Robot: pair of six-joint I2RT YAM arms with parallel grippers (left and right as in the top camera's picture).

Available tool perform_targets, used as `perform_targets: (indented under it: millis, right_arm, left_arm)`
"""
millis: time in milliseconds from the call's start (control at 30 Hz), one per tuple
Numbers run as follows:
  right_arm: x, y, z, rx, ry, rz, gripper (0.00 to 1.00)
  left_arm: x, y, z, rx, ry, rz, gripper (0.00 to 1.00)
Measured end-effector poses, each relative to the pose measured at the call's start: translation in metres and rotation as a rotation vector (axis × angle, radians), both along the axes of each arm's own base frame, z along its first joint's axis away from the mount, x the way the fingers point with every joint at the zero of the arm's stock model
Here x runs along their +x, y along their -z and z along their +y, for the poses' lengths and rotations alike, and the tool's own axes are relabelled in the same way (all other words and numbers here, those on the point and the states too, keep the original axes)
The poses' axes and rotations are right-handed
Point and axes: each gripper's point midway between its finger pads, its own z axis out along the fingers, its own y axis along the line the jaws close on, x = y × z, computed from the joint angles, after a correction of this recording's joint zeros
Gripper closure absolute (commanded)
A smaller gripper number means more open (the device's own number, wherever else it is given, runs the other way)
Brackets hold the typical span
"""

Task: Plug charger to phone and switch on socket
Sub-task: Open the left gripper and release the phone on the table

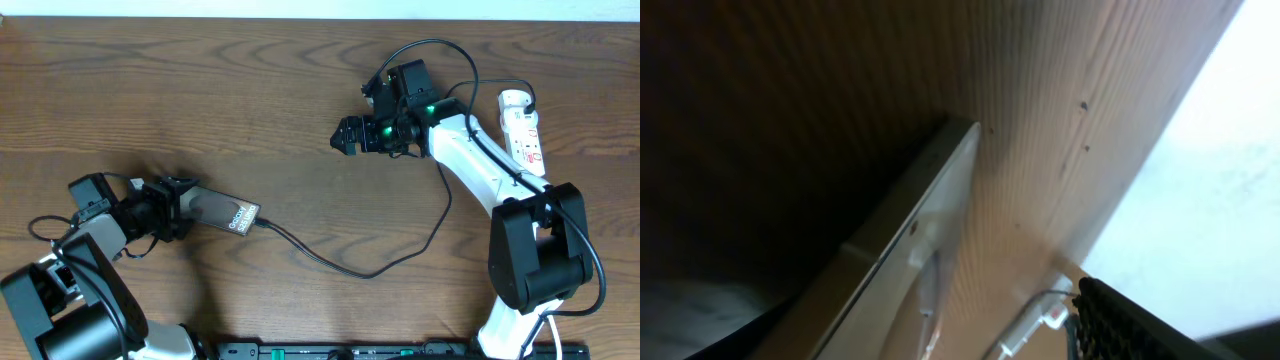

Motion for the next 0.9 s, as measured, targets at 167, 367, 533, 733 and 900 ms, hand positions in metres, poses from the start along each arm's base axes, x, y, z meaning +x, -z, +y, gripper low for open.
perform_targets:
  millis: [167,367,533,733,900]
  right_arm:
    - [0.0,0.0,0.0,0.0,0.0,0.0,0.01]
    - [0.0,0.0,0.0,0.0,0.0,0.0,0.01]
    - [0.0,0.0,0.0,0.0,0.0,0.0,0.01]
    - [0.0,0.0,0.0,0.0,0.0,0.0,0.01]
    - [0.0,0.0,0.0,0.0,0.0,0.0,0.01]
  left_arm:
    - [-0.001,-0.001,0.007,0.057,-0.014,0.011,0.23]
    - [-0.01,0.001,0.017,0.137,-0.038,0.074,0.22]
    - [-0.014,0.002,0.024,0.189,-0.053,0.096,0.21]
    - [-0.016,0.001,0.028,0.219,-0.063,0.107,0.19]
    - [-0.016,-0.001,0.031,0.245,-0.066,0.101,0.18]
